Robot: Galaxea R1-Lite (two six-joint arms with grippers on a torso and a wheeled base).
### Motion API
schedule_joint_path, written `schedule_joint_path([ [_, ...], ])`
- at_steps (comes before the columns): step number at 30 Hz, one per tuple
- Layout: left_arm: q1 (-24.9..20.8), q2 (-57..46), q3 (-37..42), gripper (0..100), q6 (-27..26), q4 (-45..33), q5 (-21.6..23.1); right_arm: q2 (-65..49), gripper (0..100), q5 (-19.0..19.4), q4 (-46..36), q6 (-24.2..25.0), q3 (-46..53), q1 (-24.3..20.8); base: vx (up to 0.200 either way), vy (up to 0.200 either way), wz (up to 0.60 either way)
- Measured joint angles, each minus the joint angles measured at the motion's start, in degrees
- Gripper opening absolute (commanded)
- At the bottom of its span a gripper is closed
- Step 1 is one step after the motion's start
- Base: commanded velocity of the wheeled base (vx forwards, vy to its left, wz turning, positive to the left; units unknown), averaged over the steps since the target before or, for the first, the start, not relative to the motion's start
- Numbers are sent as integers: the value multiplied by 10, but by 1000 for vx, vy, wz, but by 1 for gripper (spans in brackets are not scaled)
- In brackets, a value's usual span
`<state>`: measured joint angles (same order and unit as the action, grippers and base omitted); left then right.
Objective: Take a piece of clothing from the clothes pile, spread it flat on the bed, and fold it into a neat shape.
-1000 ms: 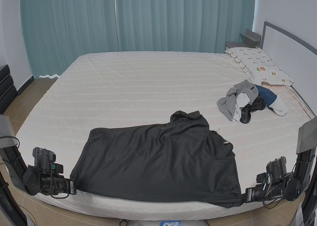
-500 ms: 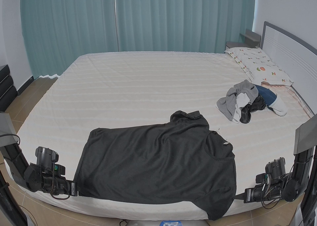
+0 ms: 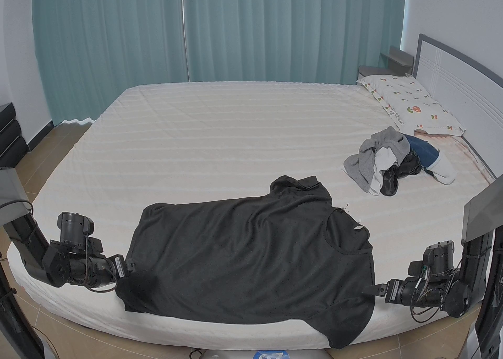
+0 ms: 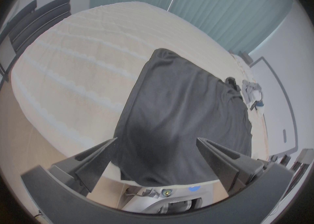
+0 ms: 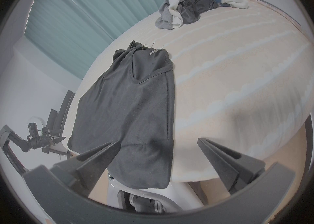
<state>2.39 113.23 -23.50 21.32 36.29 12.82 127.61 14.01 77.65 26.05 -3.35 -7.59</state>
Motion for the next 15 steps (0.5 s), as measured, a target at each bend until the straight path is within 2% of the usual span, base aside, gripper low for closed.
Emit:
schedule_joint_path([
  [7,-1,54,-36,100,23,52,1,26,100,-2,14,34,-27,3,0,0,0],
  [15,0,124,-48,100,40,130,-58,50,100,-13,16,43,-54,4,0,0,0],
])
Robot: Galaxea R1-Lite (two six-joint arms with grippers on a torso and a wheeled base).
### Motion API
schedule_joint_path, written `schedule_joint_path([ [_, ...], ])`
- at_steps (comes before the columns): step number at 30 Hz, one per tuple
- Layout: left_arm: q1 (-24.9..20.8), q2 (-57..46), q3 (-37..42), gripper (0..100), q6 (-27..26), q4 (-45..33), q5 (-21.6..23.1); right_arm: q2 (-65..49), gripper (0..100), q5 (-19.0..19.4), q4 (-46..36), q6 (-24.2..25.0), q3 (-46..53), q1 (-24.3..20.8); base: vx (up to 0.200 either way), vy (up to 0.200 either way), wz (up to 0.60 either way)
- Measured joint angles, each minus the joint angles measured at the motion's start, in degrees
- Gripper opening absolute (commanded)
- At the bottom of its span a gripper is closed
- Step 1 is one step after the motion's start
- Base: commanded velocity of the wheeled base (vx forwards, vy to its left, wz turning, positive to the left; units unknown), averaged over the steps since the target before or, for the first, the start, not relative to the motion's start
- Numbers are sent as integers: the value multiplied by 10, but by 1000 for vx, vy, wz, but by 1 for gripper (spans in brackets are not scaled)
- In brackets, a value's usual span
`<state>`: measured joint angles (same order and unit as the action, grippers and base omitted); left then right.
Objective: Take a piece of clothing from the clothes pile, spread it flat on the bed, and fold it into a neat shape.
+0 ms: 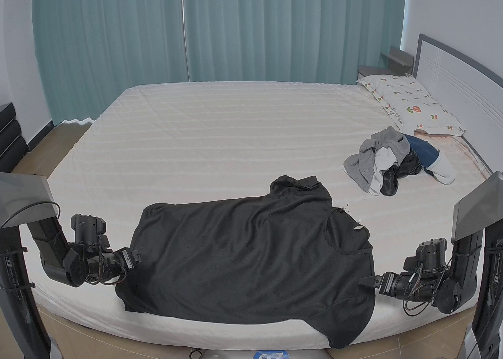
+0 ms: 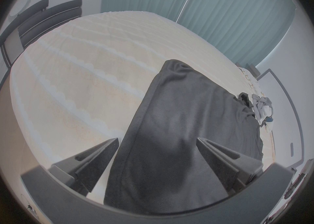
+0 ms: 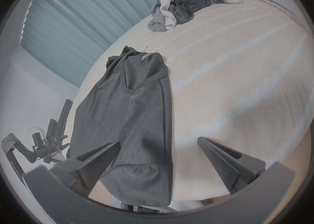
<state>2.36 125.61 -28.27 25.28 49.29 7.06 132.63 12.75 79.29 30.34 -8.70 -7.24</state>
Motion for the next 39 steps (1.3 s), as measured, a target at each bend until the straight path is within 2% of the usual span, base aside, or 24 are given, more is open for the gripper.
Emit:
schedule_joint_path([
  [10,-2,37,-9,100,21,15,-5,14,100,-1,1,8,-19,0,0,0,0],
  [11,-3,38,-9,0,22,16,-5,15,100,-1,2,10,-22,-1,0,0,0],
  [12,-4,39,-10,0,23,15,-4,16,100,-1,2,10,-24,-2,0,0,0],
  [13,-4,40,-10,0,24,16,-4,17,0,-3,1,11,-27,-3,0,0,0],
  [18,-4,42,-14,0,38,19,-4,31,0,-26,1,12,-53,-7,0,0,0],
  [26,0,43,-21,0,63,47,-3,45,0,-41,1,26,-90,-4,0,0,0],
  [31,4,46,-30,0,114,76,-3,48,0,-65,1,56,-129,9,0,0,0],
  [39,7,62,-38,0,137,120,-3,49,0,-72,0,65,-179,24,0,0,0],
])
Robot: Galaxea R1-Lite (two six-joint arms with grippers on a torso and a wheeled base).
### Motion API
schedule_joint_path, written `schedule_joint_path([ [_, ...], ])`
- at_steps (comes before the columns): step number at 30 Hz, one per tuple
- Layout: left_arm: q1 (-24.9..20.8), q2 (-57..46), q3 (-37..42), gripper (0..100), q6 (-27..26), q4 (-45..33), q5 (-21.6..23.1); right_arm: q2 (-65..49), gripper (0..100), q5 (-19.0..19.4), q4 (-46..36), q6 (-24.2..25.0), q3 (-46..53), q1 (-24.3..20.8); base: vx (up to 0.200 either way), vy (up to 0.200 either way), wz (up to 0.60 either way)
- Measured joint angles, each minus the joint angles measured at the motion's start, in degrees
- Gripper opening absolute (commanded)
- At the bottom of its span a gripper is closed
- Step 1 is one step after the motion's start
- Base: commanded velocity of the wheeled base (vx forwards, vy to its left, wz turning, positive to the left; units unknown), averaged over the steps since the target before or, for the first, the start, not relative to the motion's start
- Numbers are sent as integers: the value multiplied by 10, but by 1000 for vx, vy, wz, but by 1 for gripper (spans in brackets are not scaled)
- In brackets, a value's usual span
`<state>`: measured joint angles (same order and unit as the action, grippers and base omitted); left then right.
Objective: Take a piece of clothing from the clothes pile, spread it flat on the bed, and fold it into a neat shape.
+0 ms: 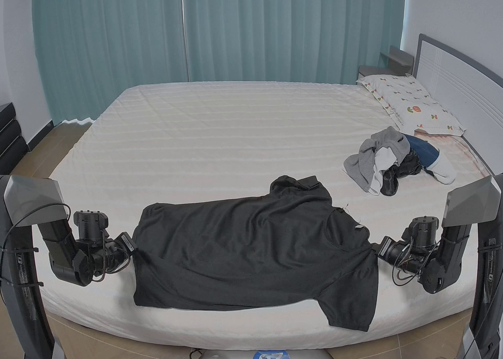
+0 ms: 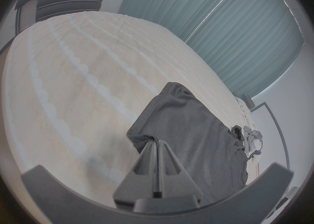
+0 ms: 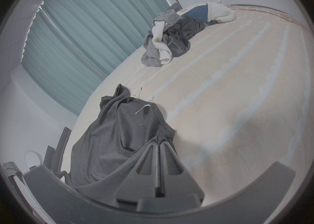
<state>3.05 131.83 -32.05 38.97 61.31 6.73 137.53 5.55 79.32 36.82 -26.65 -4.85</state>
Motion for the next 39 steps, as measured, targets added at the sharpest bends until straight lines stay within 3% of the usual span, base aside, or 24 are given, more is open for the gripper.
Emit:
schedule_joint_path([
  [12,2,26,4,0,3,40,2,16,0,0,14,7,-20,0,0,0,0],
  [13,2,27,4,0,7,41,2,17,100,0,14,7,-22,0,0,0,0],
  [14,2,28,3,100,12,42,2,17,100,0,14,7,-23,0,0,0,0],
  [21,3,26,12,100,25,56,29,11,100,2,19,34,-9,2,0,0,0],
  [30,54,-25,69,100,26,71,195,-13,100,28,64,59,44,5,0,0,0],
  [39,82,-54,106,100,-20,72,243,-18,100,50,95,64,91,2,0,0,0],
])
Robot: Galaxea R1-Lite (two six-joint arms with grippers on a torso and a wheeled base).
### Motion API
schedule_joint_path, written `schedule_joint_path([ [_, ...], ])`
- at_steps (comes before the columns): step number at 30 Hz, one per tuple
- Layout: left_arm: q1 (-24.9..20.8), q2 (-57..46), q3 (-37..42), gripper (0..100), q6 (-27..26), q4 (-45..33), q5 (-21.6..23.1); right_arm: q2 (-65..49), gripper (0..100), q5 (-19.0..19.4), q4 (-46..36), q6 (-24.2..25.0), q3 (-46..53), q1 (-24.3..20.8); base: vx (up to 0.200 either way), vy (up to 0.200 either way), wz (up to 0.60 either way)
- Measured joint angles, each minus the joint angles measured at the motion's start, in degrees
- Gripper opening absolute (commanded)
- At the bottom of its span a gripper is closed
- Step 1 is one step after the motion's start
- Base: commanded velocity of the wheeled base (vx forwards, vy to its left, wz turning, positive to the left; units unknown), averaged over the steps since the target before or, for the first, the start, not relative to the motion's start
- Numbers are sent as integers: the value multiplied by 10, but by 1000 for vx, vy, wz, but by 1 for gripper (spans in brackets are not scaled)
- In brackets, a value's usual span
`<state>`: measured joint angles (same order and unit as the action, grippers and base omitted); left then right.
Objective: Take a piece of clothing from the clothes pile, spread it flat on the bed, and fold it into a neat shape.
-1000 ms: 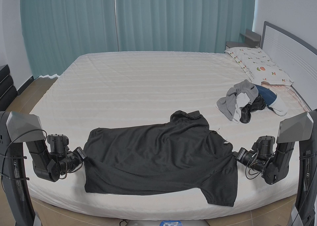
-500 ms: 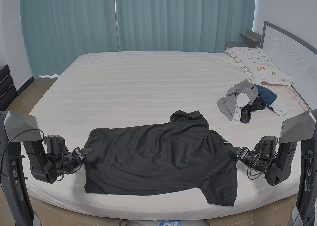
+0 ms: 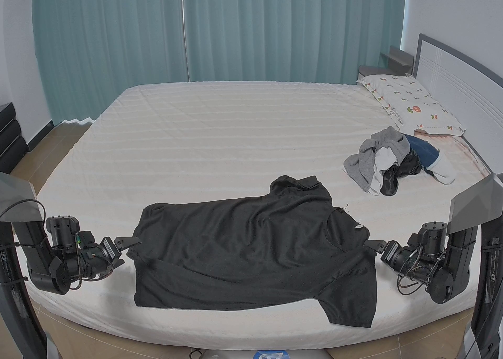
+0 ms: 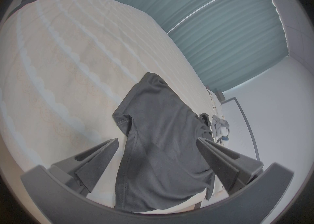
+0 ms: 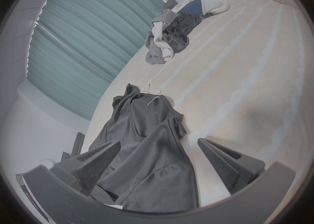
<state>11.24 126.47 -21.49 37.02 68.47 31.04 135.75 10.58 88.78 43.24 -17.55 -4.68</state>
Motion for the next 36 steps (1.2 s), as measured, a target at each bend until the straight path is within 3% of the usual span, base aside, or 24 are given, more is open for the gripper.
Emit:
schedule_joint_path([
  [5,4,-1,32,100,-86,0,38,2,100,6,2,0,10,-6,0,0,0],
  [10,-2,8,57,100,-161,1,45,5,100,7,2,0,14,-13,0,0,0],
  [25,-46,42,70,100,-212,6,-21,7,100,7,2,-2,16,-20,0,0,0],
  [26,-48,43,70,0,-212,6,-28,7,100,7,2,-2,16,-20,0,0,0],
  [36,-77,53,76,0,-217,7,-72,7,100,7,2,-2,20,-19,0,0,0],
])
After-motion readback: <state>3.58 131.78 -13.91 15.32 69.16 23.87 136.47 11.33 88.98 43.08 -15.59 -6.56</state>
